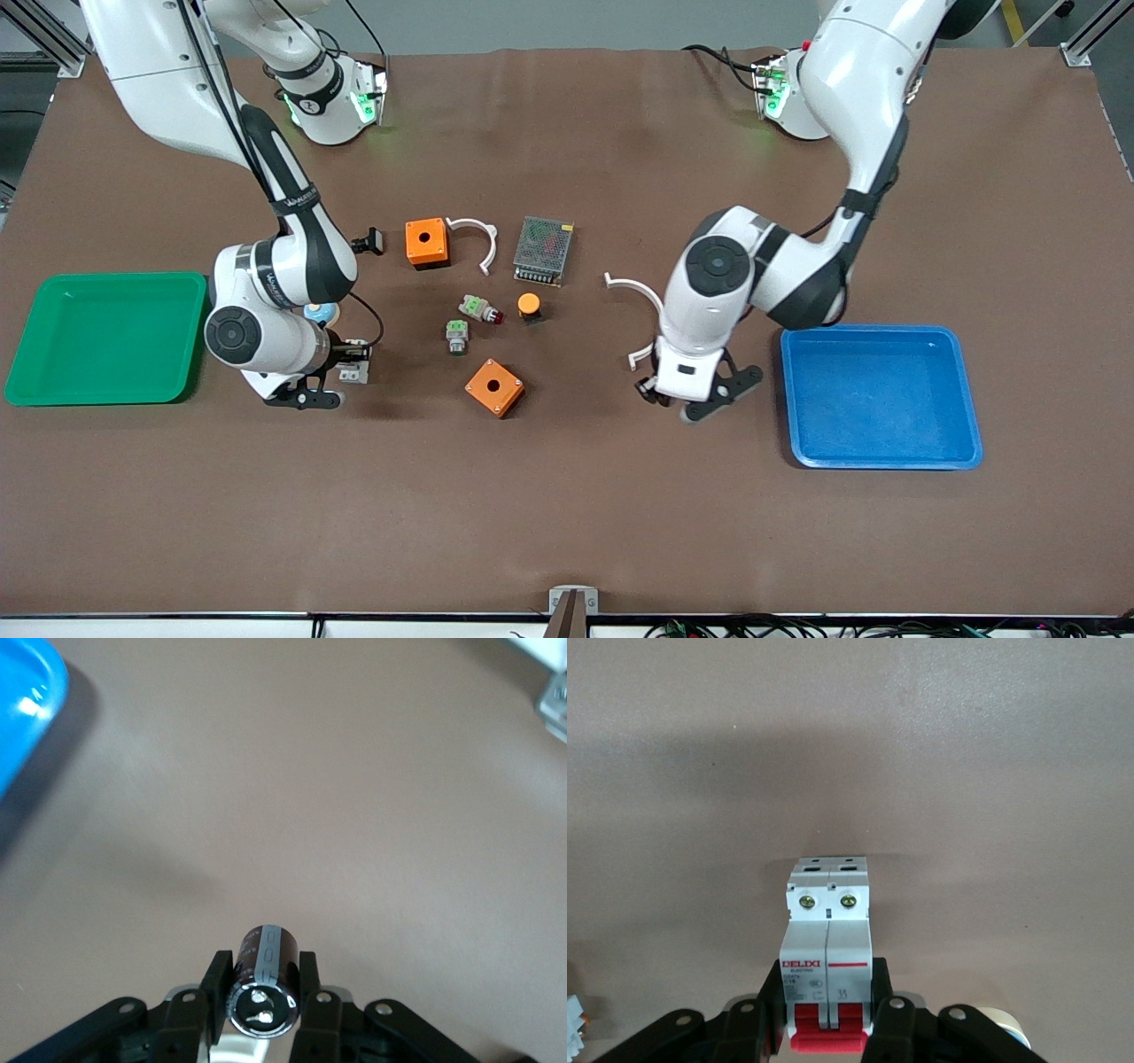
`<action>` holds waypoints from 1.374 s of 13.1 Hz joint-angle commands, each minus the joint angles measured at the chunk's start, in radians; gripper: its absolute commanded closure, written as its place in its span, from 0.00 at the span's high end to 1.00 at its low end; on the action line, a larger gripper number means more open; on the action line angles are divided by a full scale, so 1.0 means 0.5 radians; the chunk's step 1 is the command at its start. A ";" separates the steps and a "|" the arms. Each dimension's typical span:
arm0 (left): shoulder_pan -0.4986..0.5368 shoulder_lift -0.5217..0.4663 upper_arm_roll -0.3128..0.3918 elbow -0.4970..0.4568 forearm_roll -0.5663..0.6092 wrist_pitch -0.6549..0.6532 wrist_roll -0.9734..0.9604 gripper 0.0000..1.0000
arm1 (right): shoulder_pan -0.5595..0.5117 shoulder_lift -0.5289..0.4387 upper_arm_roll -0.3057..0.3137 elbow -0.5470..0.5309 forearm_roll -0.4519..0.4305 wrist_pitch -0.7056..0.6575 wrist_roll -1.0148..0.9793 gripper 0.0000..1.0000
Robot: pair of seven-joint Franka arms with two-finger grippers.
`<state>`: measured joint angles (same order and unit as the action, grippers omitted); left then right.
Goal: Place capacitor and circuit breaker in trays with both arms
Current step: 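Carry the capacitor to the blue tray while the right gripper carries the breaker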
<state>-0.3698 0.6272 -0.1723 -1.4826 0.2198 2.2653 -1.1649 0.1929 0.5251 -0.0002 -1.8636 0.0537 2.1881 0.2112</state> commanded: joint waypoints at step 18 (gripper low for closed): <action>1.012 -0.086 -0.027 -0.216 0.008 -0.429 1.890 0.00 | -1.253 -0.225 -0.024 0.365 -0.349 -0.468 -1.296 0.21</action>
<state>0.1126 0.5841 -0.1763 -1.5726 0.2198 2.0583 -0.2789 -0.3701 0.3833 -0.0350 -1.6877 -0.0786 1.9090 -0.3785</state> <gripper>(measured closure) 0.652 0.599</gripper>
